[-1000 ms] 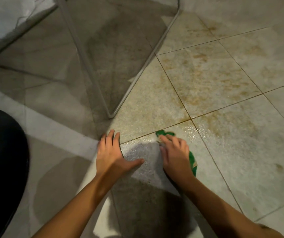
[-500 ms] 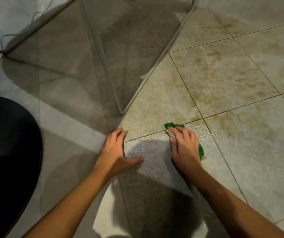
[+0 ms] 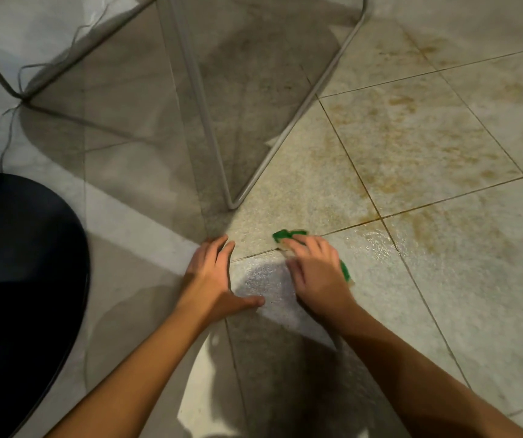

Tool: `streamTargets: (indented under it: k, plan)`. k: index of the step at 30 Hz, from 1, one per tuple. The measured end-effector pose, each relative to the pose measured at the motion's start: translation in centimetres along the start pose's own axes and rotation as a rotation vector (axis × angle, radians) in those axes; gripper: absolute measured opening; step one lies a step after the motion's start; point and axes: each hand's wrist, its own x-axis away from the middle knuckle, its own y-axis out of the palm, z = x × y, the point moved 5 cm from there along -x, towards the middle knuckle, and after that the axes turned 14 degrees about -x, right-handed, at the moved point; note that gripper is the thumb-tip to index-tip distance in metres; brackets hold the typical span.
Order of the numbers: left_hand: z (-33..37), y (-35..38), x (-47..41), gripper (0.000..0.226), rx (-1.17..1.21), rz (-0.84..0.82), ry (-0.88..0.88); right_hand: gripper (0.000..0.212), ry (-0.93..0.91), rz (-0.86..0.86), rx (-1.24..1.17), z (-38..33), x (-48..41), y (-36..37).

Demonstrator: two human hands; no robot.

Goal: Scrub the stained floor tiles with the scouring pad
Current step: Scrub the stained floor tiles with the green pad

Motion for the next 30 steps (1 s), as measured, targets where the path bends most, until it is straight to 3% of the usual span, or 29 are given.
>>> streamTargets:
  k: [4,7,11,14,18,21,24,28,30]
  plan:
    - [0.1,-0.1,0.0,0.118,0.001,-0.037,0.014,0.042,0.114,0.164,0.048,2.1,0.7,-1.7]
    - [-0.3,-0.5,0.3,0.111,0.077,0.012,0.002,0.038,0.134,0.179,-0.006,0.9,1.5,-0.8]
    - [-1.5,-0.8,1.1,0.096,0.118,0.146,-0.07,0.035,-0.121,0.057,0.1,-3.1,1.7,2.1]
    - [-2.1,-0.7,1.4,0.09,0.131,0.183,-0.125,0.036,-0.201,0.041,0.076,-5.0,-0.6,3.4]
    - [-2.4,-0.4,1.5,0.094,0.087,0.141,-0.136,0.037,-0.178,0.069,0.099,-4.8,-3.3,3.6]
    - [-2.6,-0.3,1.7,0.102,0.052,0.105,-0.143,0.027,-0.042,0.142,0.088,-2.9,-3.8,2.2]
    - [-2.7,-0.2,1.8,0.108,0.036,0.084,-0.145,0.043,0.081,0.166,0.018,-0.9,-2.9,0.8]
    - [-2.9,-0.2,1.9,0.111,0.037,0.073,-0.128,0.031,0.067,0.179,0.04,-1.2,-0.6,-0.1]
    - [-2.9,-0.3,1.7,0.113,0.039,0.062,-0.126,0.034,0.011,0.061,0.01,-3.0,-0.2,1.1]
